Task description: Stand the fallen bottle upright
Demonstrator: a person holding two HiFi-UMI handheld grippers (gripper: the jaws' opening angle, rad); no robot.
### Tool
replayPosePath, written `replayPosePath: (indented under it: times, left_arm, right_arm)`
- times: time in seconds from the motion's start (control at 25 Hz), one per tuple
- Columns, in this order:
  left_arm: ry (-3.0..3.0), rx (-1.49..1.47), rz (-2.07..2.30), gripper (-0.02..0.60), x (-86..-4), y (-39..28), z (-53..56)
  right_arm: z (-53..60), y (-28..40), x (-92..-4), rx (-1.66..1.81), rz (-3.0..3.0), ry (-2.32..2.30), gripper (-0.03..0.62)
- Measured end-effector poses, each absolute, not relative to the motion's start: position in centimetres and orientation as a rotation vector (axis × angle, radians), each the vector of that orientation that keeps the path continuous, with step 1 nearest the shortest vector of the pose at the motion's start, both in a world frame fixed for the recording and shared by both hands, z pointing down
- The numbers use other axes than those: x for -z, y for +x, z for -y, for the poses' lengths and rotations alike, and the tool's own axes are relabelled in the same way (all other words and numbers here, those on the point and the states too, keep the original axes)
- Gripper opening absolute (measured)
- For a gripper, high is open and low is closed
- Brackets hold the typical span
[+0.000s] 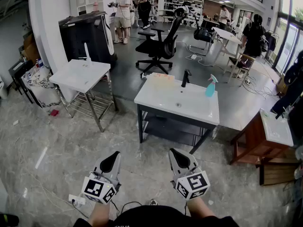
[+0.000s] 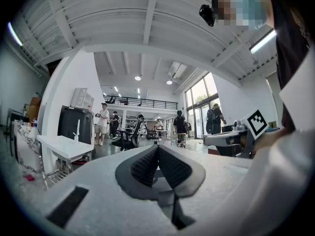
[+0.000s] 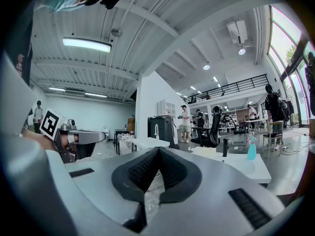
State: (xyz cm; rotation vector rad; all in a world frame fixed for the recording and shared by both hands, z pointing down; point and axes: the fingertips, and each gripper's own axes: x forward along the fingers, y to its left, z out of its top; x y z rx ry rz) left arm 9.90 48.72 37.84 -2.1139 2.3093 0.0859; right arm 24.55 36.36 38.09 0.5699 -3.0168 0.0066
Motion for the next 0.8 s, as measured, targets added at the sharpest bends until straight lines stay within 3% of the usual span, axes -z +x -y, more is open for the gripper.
replayPosePath:
  times: [0.68,0.72,0.8]
  left_arm:
    - [-2.077,-0.134,-2.413,0.028,-39.7,11.1,-43.8]
    - [-2.086,-0.140,-2.405,0.043,-39.8,10.6,-43.3]
    - [-2.114,-0.155,-2.386,0.163,-40.1,9.4,-42.0]
  right_arm:
    - [-29.9,25.8,-39.0,-0.036,3.077,0.511,0.011]
    - [-29.5,25.3,-39.2,-0.040,3.077,0.511,0.055]
    - [-28.4,24.1,-39.3,-0.050,3.078,0.517,0.088]
